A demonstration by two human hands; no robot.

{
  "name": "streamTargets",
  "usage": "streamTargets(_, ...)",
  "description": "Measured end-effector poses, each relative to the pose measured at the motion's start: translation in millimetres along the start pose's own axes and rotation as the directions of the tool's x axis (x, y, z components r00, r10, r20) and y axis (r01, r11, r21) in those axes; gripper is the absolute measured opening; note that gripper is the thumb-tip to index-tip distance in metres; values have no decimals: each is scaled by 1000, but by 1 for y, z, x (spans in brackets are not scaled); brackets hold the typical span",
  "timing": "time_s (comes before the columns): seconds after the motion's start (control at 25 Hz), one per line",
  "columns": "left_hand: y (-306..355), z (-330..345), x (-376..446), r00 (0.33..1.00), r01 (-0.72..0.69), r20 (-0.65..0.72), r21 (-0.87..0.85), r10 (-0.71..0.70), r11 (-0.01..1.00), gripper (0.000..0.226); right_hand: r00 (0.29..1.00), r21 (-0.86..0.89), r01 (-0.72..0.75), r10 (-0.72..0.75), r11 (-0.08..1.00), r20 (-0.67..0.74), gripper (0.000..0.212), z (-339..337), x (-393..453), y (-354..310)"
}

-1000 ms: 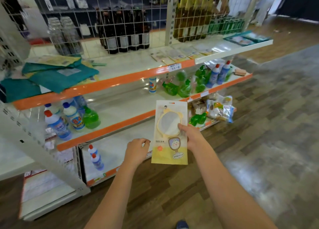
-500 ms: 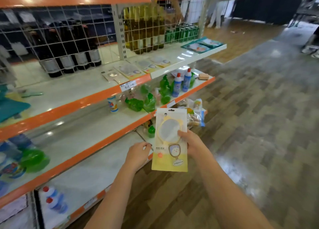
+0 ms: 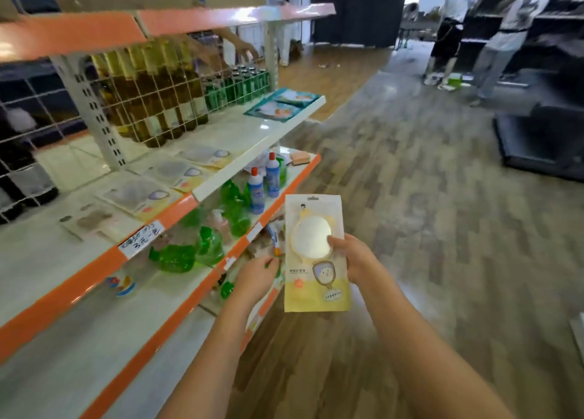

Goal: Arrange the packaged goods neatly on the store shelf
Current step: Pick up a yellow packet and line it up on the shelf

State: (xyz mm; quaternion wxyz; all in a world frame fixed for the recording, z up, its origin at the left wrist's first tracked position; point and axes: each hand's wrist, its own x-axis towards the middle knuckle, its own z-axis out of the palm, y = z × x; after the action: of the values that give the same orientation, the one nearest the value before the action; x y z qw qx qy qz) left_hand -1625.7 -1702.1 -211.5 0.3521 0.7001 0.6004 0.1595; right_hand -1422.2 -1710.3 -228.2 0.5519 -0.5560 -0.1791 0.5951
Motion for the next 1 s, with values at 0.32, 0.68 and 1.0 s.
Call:
streamTargets(0.32, 50, 48, 102, 982, -125, 149, 43, 117, 991, 33, 986, 77, 54, -41, 996, -162, 31, -62, 51, -41)
streamTargets(0.68, 115, 72, 185, 995, -42, 89, -14, 43, 999, 34, 996, 39, 19, -16, 999, -85, 35, -104, 152, -117)
streamTargets(1.0, 109, 58, 208, 983, 168, -59, -95, -174, 981, 33, 991, -94, -81, 90, 992, 102, 34, -74, 224, -143)
